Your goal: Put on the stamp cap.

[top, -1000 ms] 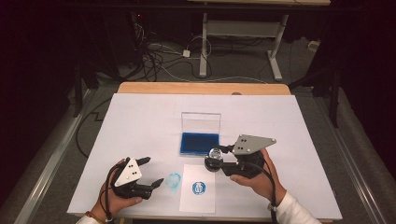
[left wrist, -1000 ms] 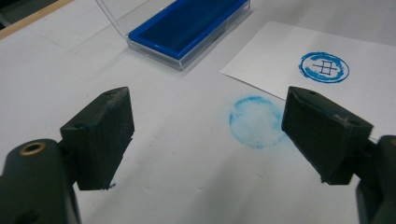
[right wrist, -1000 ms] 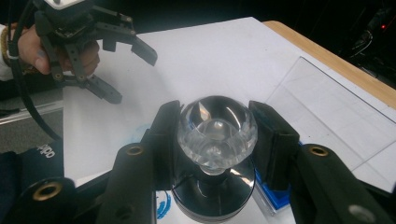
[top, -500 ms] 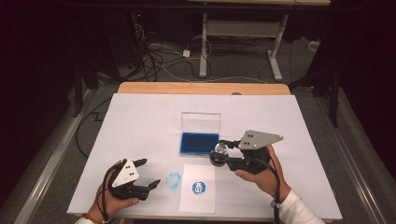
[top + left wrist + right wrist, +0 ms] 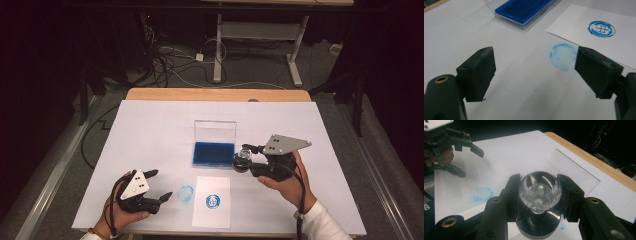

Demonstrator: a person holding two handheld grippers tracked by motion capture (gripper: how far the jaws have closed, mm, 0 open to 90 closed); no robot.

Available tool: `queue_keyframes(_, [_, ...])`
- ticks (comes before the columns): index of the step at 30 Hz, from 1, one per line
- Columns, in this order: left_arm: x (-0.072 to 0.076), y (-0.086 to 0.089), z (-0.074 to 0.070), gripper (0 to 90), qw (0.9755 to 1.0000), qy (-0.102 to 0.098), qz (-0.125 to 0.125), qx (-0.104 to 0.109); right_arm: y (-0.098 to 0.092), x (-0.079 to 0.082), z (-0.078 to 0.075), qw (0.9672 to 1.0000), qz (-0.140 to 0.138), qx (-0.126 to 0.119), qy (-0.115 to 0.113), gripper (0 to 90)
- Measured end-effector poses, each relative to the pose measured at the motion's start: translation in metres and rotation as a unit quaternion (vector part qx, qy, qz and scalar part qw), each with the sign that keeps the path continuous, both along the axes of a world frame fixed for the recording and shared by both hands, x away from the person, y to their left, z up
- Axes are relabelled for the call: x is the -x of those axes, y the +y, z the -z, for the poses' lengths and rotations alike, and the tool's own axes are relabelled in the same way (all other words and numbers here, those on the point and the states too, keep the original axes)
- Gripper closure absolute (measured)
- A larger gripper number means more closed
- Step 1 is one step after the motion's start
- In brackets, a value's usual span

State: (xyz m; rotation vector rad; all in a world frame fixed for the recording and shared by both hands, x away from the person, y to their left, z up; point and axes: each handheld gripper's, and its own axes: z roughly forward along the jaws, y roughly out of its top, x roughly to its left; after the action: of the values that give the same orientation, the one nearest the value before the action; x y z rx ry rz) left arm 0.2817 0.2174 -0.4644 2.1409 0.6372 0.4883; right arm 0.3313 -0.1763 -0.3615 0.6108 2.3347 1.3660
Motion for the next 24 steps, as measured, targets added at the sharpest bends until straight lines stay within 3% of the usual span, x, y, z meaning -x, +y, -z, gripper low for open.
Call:
queue_keyframes(19, [-0.002,-0.001,0.001,17.0,1.0000,0.003,0.003,0.004,-0.012,-0.018,0.008,0.9985,0.054,0.014,-0.002,56.8])
queue_keyframes(24, [-0.002,-0.001,0.002,16.9,1.0000,0.004,0.005,0.001,-0.015,-0.026,0.013,0.9976,0.067,0.015,0.008,56.8])
